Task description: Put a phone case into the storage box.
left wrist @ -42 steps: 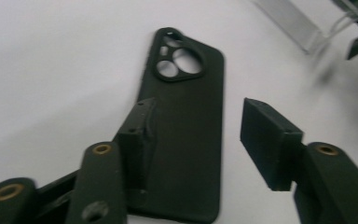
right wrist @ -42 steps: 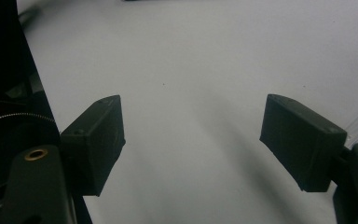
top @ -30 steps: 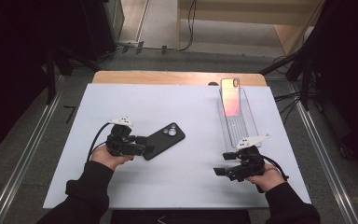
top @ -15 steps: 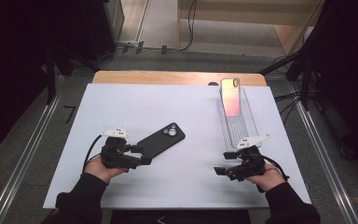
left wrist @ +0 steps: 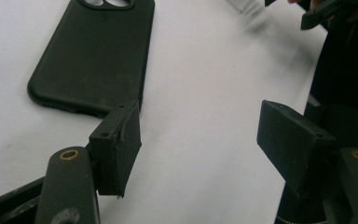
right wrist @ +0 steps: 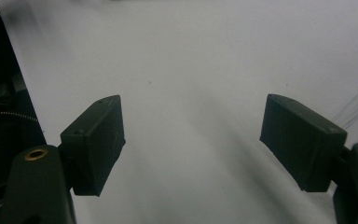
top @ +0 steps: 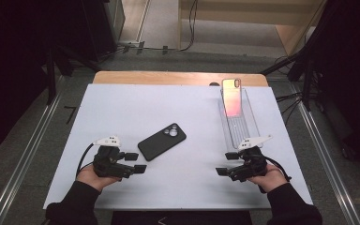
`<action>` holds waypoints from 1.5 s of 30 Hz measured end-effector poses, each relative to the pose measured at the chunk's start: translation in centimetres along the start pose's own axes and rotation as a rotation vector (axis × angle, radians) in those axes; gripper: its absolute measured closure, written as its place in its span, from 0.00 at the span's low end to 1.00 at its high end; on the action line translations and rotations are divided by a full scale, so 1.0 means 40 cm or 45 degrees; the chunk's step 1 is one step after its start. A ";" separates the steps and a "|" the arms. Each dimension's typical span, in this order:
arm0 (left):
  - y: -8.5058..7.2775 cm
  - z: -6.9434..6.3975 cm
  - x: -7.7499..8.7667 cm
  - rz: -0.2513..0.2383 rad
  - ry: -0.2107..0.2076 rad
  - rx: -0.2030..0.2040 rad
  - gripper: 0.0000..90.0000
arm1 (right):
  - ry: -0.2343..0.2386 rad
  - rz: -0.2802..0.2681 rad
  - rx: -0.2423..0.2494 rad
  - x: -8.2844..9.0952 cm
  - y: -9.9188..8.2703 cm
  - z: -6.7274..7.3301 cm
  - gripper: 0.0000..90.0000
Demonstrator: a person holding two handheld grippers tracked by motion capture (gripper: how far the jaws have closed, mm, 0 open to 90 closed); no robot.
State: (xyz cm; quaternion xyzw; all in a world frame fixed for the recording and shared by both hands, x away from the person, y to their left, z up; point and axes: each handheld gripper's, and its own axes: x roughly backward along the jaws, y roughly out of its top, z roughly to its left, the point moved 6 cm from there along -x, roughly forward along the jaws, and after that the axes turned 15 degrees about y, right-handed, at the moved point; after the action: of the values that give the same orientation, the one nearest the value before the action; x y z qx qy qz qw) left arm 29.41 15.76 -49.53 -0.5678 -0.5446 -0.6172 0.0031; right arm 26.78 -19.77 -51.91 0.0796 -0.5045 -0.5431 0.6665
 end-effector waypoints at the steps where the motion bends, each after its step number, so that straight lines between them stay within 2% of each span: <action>1: 0.004 0.000 0.000 -0.001 -0.003 0.015 0.34 | 0.001 0.001 0.000 -0.001 0.000 0.000 0.22; 4: 0.018 -0.001 0.001 -0.029 0.016 -0.009 0.34 | 0.002 0.003 0.002 -0.002 -0.001 -0.001 0.22; 5: 0.024 0.002 0.001 -0.040 0.027 -0.032 0.33 | 0.002 0.004 0.001 -0.001 -0.001 -0.001 0.22; 9: 0.039 0.009 -0.006 -0.048 0.010 -0.026 0.30 | -0.001 0.004 -0.005 -0.001 -0.001 -0.003 0.22; 14: 0.075 0.023 -0.015 -0.070 0.000 -0.051 0.30 | 0.000 0.006 -0.008 -0.003 -0.001 -0.003 0.22; 21: 0.105 0.040 -0.030 -0.093 0.016 -0.059 0.28 | 0.002 0.009 -0.010 -0.003 -0.002 -0.006 0.22; 23: 0.114 0.043 -0.038 -0.087 0.029 -0.073 0.28 | 0.004 0.007 -0.007 -0.003 -0.001 -0.005 0.22; 30: 0.148 0.042 -0.078 -0.032 -0.023 -0.095 0.27 | 0.000 0.011 -0.009 -0.003 -0.002 -0.006 0.22; 33: 0.167 0.042 -0.099 -0.016 -0.048 -0.104 0.17 | -0.001 0.012 -0.017 -0.003 -0.003 -0.006 0.22; 35: 0.179 0.045 -0.113 -0.015 -0.009 -0.120 0.10 | -0.001 0.012 -0.018 -0.003 -0.003 -0.006 0.22; 36: 0.186 0.048 -0.119 -0.003 0.026 -0.148 0.00 | 0.000 0.013 -0.016 -0.003 -0.003 -0.006 0.22; 37: 0.192 0.049 -0.124 -0.007 0.030 -0.165 0.00 | 0.001 0.013 -0.016 -0.003 -0.003 -0.005 0.22; 38: 0.199 0.049 -0.129 -0.018 0.007 -0.162 0.00 | 0.001 0.012 -0.017 -0.003 -0.003 -0.005 0.22; 40: 0.212 0.053 -0.138 -0.042 -0.021 -0.125 0.00 | 0.001 0.012 -0.017 -0.003 -0.003 -0.005 0.22; 42: 0.222 0.059 -0.151 -0.047 -0.033 -0.124 0.00 | 0.002 0.009 -0.017 -0.002 -0.003 -0.006 0.22; 45: 0.232 0.068 -0.171 -0.034 -0.001 -0.147 0.00 | 0.002 0.008 -0.016 -0.002 -0.003 -0.006 0.22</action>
State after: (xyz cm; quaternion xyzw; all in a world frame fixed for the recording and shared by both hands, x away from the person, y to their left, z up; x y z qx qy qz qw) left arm 39.51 9.64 -48.78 -0.5600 -0.5156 -0.6473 -0.0383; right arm 26.89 -19.85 -52.14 0.0743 -0.5009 -0.5442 0.6690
